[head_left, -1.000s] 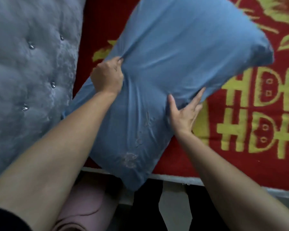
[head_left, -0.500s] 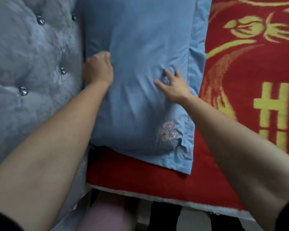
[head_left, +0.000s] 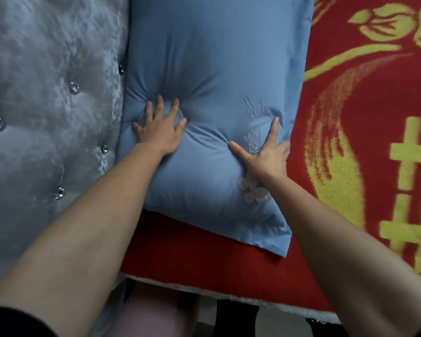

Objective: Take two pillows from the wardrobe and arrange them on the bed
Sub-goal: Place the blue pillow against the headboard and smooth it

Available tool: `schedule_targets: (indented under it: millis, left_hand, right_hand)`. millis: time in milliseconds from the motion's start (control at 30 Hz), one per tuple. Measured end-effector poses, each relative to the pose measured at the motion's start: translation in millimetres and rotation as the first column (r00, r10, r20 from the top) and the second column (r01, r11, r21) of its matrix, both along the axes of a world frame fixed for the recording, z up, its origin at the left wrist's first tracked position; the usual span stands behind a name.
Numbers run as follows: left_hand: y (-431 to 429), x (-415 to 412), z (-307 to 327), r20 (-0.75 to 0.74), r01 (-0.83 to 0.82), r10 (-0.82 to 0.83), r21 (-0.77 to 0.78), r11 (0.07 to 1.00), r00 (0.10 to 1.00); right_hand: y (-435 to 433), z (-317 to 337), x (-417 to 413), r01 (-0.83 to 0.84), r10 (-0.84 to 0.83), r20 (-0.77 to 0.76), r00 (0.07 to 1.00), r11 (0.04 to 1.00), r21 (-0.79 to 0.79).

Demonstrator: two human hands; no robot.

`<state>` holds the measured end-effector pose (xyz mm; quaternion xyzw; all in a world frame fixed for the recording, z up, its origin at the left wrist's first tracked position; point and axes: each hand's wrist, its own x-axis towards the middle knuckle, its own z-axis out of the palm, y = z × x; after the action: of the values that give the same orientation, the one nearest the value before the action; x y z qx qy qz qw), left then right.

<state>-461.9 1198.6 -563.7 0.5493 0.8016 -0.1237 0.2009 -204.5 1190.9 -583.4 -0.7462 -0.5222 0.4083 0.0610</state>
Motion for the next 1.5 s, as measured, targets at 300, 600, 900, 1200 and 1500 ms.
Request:
schedule_targets:
  millis: [300,600,900,1200,1500]
  left_hand:
    - [-40,8,7,-0.038,0.042,-0.032,0.293,0.955,0.999]
    - [-117,7,2,0.044,-0.382,0.384,0.265,0.885,0.922]
    - [-136,28,-4,-0.04,-0.341,0.364,0.266,0.902,0.931]
    - [-180,35,-27,0.016,-0.363,0.372,0.263,0.894,0.928]
    - [-193,89,94,-0.11,-0.147,0.192,0.323,0.935,0.975]
  right_hand:
    - [-23,5,5,-0.159,0.131,0.344,0.93,0.986,0.054]
    - [-77,-7,1,-0.414,0.366,0.217,0.905,0.874,0.255]
    - [-86,-18,18,-0.466,0.373,0.337,0.864,0.846,0.258]
    - [-105,-14,31,-0.585,0.516,0.331,0.79,0.795,0.156]
    - [-92,79,98,-0.816,0.683,0.467,0.562,0.551,0.178]
